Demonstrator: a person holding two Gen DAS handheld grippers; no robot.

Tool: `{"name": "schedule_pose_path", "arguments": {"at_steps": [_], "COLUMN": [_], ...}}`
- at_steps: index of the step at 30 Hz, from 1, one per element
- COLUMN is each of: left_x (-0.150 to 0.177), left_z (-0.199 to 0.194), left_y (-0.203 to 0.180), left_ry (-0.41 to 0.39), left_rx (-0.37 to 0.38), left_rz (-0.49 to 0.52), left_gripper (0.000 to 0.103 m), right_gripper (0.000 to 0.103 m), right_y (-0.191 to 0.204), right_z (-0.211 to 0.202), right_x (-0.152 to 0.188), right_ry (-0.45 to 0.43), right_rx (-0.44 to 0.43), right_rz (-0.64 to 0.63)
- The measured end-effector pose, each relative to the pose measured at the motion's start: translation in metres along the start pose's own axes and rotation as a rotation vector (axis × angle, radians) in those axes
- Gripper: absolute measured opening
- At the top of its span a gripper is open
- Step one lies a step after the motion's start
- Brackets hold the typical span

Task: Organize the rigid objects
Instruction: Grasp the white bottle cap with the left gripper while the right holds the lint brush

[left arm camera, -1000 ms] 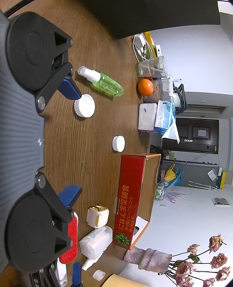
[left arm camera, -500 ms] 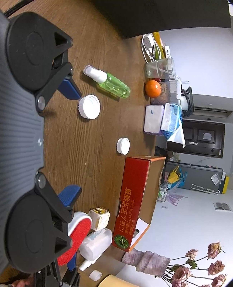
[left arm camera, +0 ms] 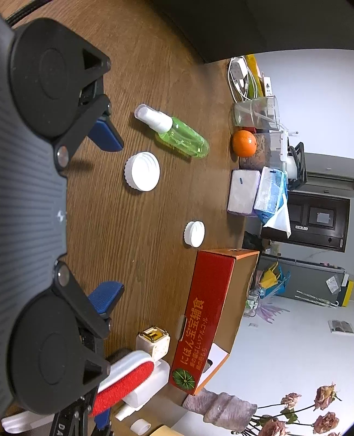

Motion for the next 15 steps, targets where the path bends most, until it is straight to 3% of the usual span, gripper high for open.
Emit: {"name": "schedule_pose_path", "arguments": {"at_steps": [8, 15], "left_x": [-0.002, -0.010], "left_z": [0.010, 0.029], "left_y": [0.000, 0.001], "left_ry": [0.001, -0.001], "left_rx": [-0.024, -0.061], "left_rz": [0.026, 0.058], "left_gripper": [0.103, 0.103], "right_gripper": [0.055, 0.055], "right_y": [-0.003, -0.025], "right_z": [-0.027, -0.047], "right_x": [-0.009, -0.016], "right_ry": [-0.096, -0.171], "right_rx": [0.006, 0.094], "right_rz": [0.015, 0.054]}}
Point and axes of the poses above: each gripper's, at about its wrist camera, not at the fingertips, and z roughly the way its jaws point, y to its left, x to its underside, the point moved 4 cm from there along z, roughly the way its jaws point, and after that the axes turned 11 degrees about -x, right-handed, at the moved point
